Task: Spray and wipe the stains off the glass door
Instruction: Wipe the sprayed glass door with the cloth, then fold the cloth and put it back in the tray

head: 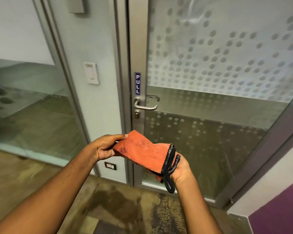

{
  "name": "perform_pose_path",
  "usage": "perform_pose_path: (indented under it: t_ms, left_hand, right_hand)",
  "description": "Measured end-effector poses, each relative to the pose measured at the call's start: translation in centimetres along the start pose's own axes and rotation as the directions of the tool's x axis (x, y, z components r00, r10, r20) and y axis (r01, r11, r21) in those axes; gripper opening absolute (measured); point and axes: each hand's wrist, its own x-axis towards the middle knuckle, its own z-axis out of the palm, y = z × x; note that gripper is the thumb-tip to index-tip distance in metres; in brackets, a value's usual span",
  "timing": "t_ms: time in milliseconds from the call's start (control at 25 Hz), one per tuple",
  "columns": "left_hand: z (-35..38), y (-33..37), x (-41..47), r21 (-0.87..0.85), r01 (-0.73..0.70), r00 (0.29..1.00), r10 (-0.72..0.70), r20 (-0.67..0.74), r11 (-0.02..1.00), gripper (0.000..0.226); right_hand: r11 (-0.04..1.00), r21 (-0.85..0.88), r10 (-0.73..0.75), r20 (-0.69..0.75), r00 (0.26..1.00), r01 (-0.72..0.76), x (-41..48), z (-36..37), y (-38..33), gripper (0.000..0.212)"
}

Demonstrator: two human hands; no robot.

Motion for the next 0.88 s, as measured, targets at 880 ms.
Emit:
perform_pose_path:
  t_ms: [880]
  left_hand:
    - [-35.8, -15.5, -34.6, -0.229, -0.351, 0.689, 0.085, -0.720, 0.908, 0.025]
  right_hand:
    - [0.669, -0.710, 0.323, 0.011, 0.946, -0.220, 0.2, 17.4, 45.0, 0.012]
